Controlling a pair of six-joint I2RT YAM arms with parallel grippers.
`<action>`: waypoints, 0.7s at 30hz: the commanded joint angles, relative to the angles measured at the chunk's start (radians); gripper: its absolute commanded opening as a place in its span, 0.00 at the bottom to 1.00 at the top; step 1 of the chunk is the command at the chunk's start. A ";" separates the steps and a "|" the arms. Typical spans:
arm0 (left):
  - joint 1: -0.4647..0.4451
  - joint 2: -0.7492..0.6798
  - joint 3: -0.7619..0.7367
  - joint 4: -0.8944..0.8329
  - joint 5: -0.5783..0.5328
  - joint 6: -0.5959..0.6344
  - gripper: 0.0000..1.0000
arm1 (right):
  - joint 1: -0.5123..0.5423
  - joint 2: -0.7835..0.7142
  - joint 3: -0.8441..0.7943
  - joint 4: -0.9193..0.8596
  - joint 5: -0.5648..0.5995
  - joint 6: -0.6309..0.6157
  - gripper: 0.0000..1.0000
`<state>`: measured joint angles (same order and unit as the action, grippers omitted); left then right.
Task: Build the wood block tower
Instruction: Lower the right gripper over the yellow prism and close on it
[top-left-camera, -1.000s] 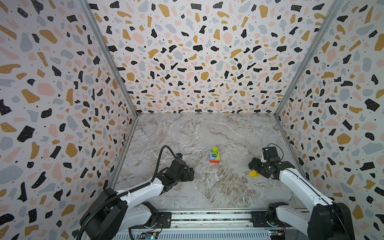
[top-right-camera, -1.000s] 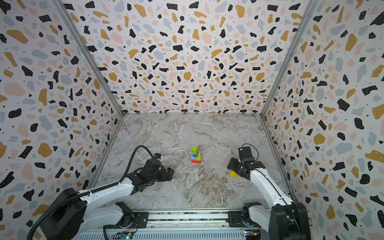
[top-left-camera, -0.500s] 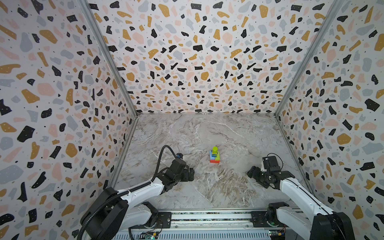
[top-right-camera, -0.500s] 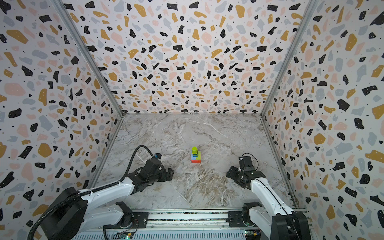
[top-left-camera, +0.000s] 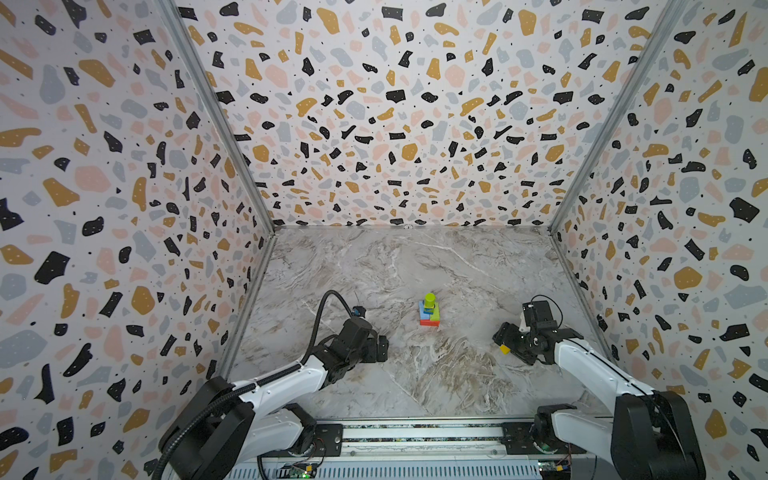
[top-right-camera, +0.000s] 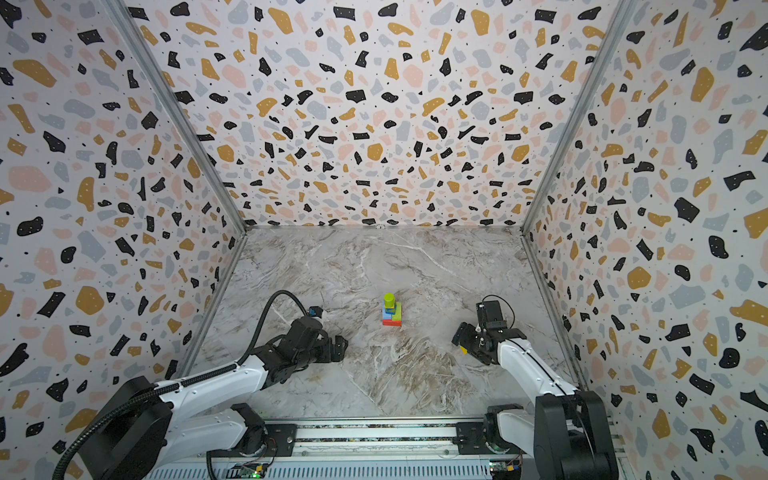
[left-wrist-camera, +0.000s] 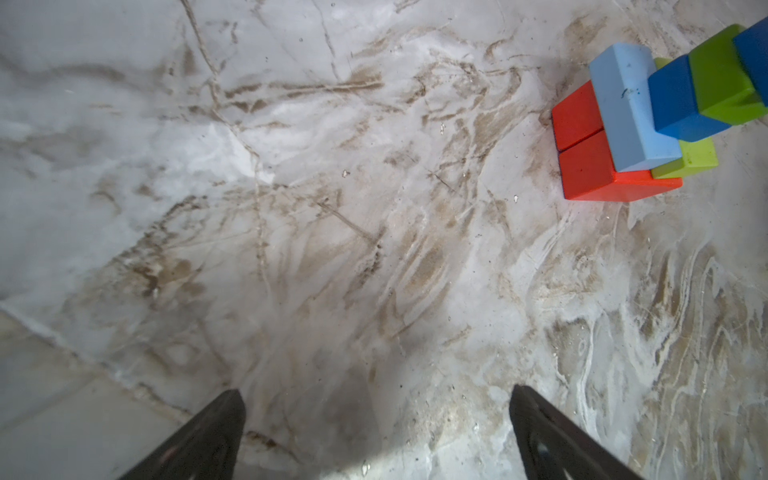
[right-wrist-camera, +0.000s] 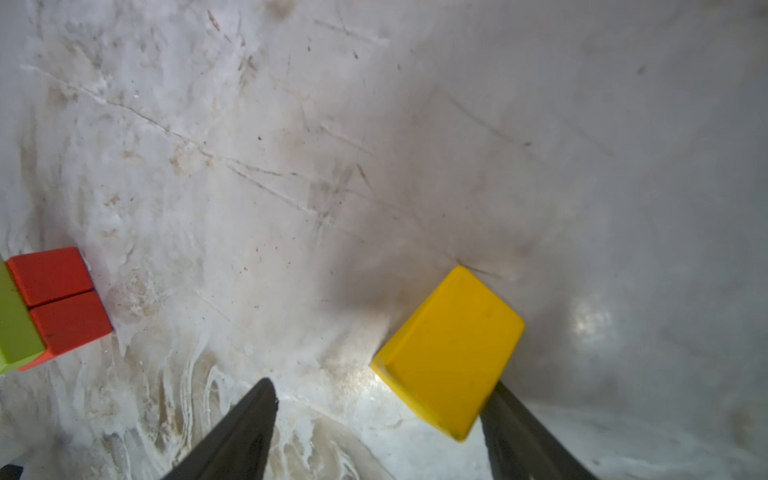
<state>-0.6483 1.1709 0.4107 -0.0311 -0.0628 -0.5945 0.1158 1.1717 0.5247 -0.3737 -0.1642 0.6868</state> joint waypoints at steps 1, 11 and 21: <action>-0.005 -0.013 0.012 -0.009 -0.021 0.010 1.00 | -0.005 0.038 0.067 -0.002 0.035 -0.055 0.78; -0.005 0.005 0.022 -0.012 -0.037 0.009 1.00 | 0.006 0.116 0.109 -0.054 0.063 -0.178 0.63; -0.005 0.041 0.036 -0.003 -0.037 0.015 1.00 | 0.114 0.147 0.112 -0.067 0.100 -0.165 0.45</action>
<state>-0.6495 1.2072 0.4156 -0.0517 -0.0879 -0.5934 0.2161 1.3075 0.6106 -0.3981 -0.0948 0.5289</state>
